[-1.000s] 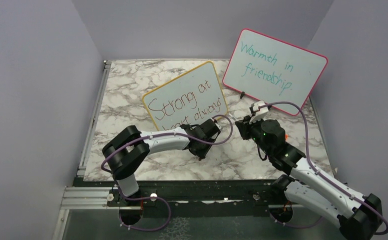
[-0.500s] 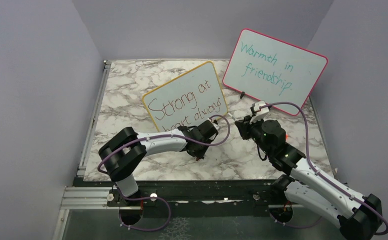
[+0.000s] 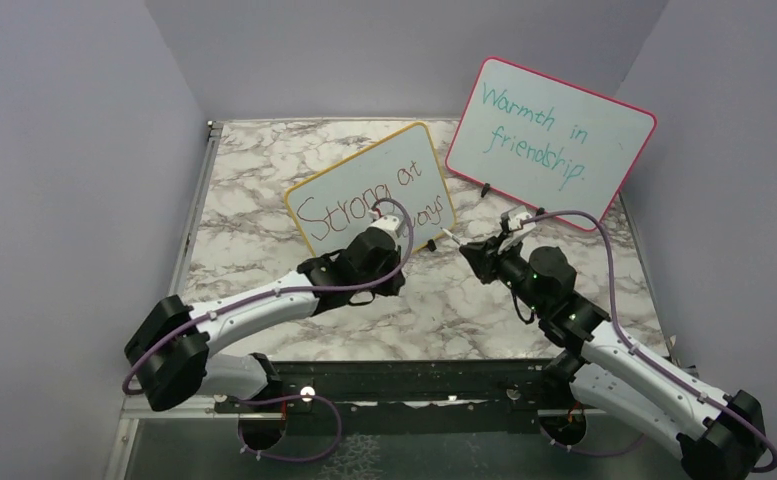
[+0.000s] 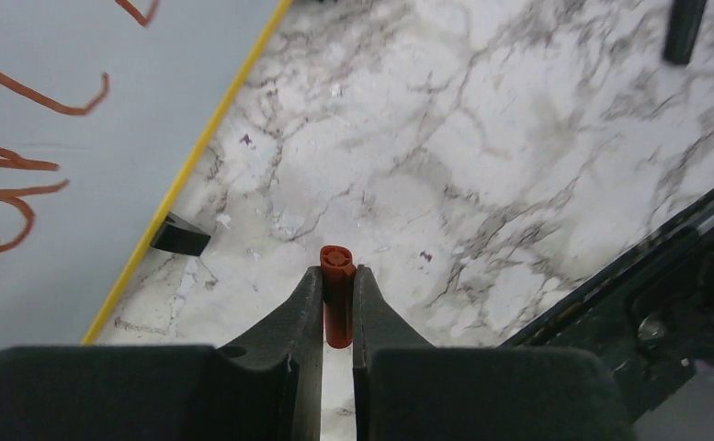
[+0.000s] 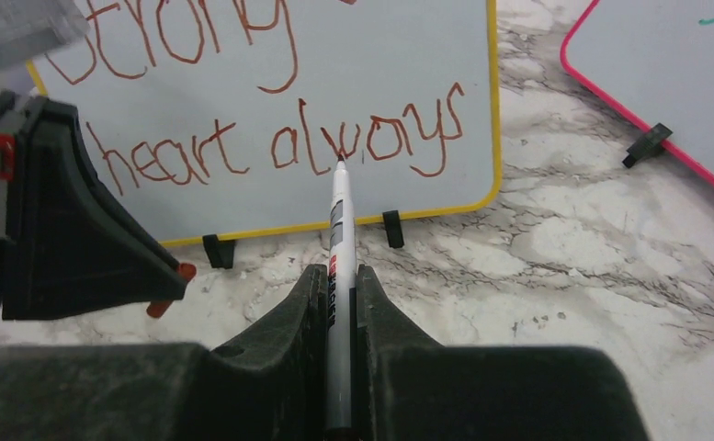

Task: Write a sentence on the whiteboard
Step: Close the whiteboard marker at the center of the board.

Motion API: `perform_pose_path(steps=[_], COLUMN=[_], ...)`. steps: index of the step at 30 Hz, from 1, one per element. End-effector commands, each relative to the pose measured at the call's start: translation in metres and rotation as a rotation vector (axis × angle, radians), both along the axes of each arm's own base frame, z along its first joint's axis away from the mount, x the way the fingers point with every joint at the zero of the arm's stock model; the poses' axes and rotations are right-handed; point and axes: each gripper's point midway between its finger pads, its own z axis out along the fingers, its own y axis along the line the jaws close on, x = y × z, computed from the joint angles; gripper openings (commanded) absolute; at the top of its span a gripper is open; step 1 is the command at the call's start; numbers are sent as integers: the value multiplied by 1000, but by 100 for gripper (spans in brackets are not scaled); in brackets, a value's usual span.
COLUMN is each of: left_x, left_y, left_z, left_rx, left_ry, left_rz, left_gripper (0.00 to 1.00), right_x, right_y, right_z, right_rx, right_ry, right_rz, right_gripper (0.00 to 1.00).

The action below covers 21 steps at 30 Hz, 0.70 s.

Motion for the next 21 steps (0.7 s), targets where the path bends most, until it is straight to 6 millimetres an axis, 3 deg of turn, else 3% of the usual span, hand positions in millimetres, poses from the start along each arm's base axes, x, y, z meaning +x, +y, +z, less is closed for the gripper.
perform_pose_path(steps=[1,8,12,21], left_x=[29,57,69,81], left_y=[-2,21,34,61], left_z=[56,133,162,188], left_rx=[-227,-530,-663,-909], left_ry=[-122,-261,-315,-325], left_rz=[158,349,463,687], left_gripper=[0,0,0,0], right_x=[-7,-15,-19,-23], right_y=[14,21,27,45], right_z=[23,38,47,66], right_rx=[102,226,310,449], right_ry=[-75,-125,-156,-217], right_rz=[78,126,152,228], right_gripper=[1,1,1,1])
